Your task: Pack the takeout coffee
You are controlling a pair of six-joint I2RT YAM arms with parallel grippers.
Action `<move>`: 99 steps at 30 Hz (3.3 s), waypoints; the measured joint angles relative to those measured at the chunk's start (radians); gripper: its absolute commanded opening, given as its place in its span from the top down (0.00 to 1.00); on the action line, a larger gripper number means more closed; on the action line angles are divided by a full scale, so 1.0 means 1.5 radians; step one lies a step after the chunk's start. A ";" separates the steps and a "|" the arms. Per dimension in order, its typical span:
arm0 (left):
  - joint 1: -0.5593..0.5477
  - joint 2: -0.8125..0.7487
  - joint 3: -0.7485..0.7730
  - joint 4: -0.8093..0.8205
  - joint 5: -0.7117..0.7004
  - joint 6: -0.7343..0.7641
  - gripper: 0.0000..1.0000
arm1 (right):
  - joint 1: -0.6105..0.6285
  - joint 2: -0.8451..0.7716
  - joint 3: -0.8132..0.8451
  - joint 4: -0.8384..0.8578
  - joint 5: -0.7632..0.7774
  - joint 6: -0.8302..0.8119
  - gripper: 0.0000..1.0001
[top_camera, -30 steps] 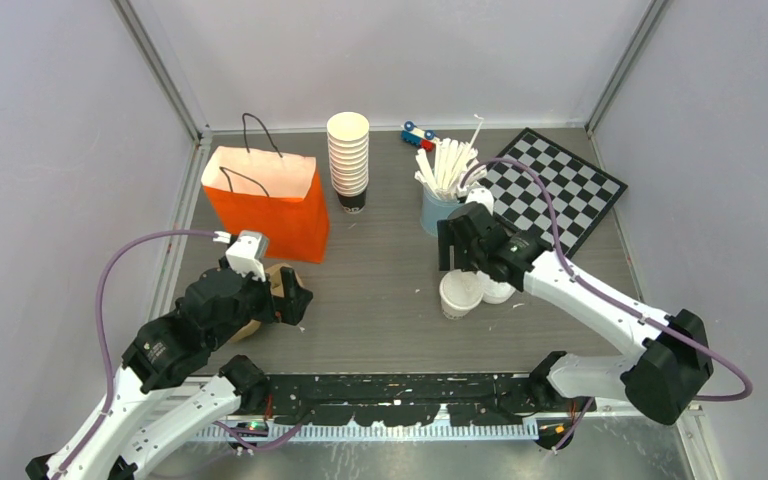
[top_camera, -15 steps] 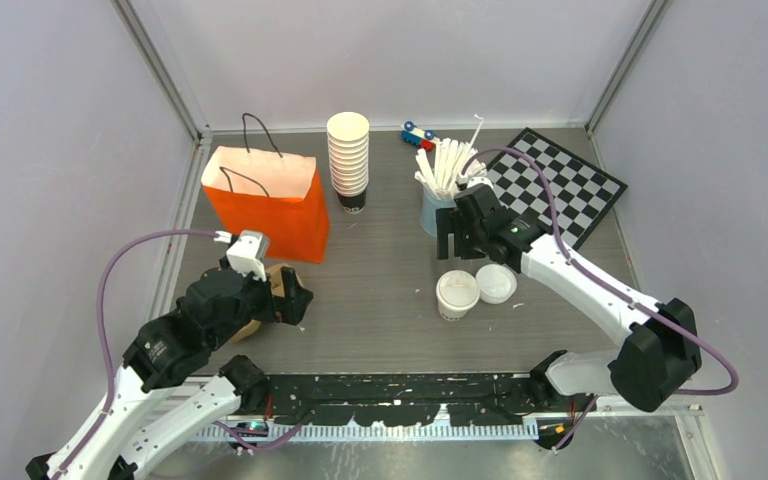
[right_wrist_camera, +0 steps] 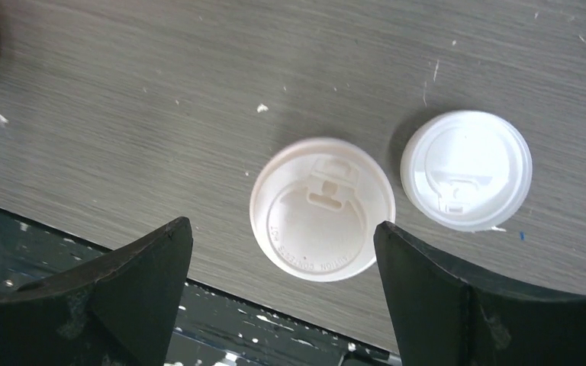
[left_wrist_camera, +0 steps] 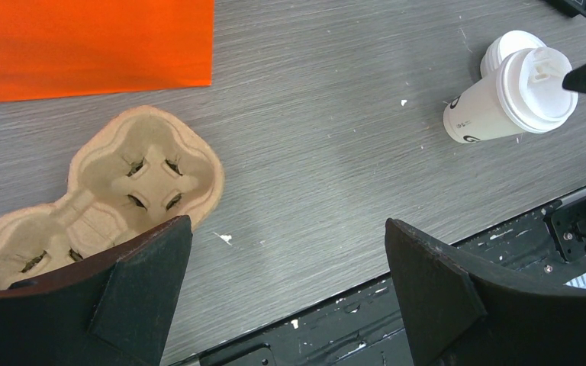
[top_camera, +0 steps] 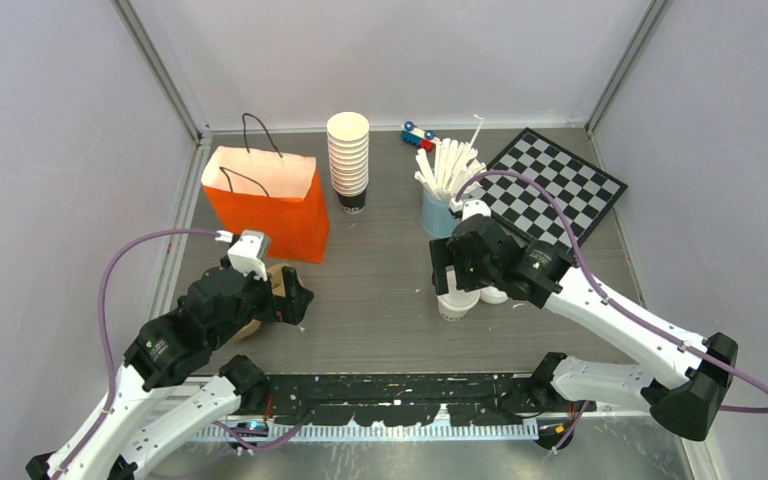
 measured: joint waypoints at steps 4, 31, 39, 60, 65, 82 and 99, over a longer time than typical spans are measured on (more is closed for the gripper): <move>0.000 0.000 0.000 0.000 0.000 0.000 0.00 | 0.026 0.009 -0.004 -0.028 0.033 0.011 0.07; 0.000 0.000 0.000 0.000 0.000 0.001 0.00 | 0.028 0.061 -0.057 0.006 0.059 -0.002 0.17; 0.000 0.000 0.000 0.000 0.000 0.001 0.00 | 0.028 0.062 -0.057 0.007 0.073 -0.002 0.20; 0.000 0.000 0.000 0.000 0.000 0.002 0.00 | -0.044 0.100 -0.056 0.115 0.071 -0.037 0.20; 0.000 0.000 0.000 0.000 0.000 0.002 0.00 | -0.044 0.089 -0.057 0.107 0.056 -0.037 0.18; 0.000 0.000 0.000 0.000 0.000 0.003 0.00 | 0.008 0.059 -0.073 0.116 -0.007 -0.089 0.26; 0.000 -0.030 -0.002 0.000 -0.007 0.003 0.00 | 0.229 0.037 -0.180 0.270 -0.115 -0.477 0.15</move>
